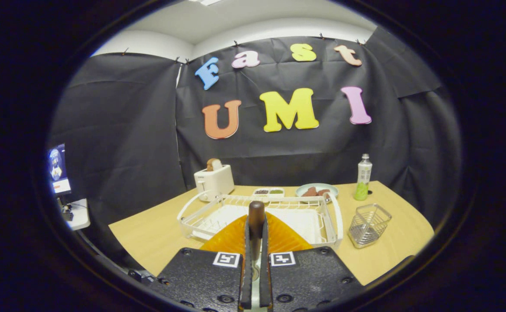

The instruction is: Take the plate from the dish rack, then take the spoon from the basket and place it into the plate.

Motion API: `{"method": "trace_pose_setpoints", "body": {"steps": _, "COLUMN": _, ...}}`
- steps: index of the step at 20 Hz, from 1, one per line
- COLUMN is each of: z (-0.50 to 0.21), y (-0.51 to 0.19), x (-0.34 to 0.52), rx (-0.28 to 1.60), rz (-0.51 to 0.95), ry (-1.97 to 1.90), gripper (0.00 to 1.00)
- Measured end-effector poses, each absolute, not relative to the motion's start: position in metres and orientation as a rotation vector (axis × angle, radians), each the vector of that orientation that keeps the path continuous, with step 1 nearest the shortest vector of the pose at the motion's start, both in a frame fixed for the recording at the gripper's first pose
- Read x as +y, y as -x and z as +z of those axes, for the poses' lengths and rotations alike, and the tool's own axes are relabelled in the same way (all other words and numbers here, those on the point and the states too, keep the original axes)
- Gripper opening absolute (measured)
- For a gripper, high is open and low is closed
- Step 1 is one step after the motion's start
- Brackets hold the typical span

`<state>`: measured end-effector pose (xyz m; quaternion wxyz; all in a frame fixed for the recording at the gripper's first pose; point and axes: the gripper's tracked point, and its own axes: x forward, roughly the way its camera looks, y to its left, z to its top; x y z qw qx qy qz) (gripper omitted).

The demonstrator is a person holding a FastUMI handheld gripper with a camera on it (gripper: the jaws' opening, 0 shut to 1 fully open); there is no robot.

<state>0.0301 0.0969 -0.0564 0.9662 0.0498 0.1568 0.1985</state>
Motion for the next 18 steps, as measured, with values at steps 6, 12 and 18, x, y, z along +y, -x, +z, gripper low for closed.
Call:
{"method": "trace_pose_setpoints", "body": {"steps": 6, "z": -0.079, "y": -0.029, "x": 0.109, "rx": 0.365, "rz": 0.436, "ry": -0.16, "gripper": 0.13}}
{"method": "trace_pose_setpoints", "body": {"steps": 12, "z": -0.081, "y": -0.037, "x": 0.096, "rx": 0.359, "rz": 0.411, "ry": -0.147, "gripper": 0.19}}
{"method": "trace_pose_setpoints", "body": {"steps": 18, "z": -0.055, "y": -0.04, "x": 0.068, "rx": 0.235, "rz": 0.334, "ry": -0.073, "gripper": 0.91}}
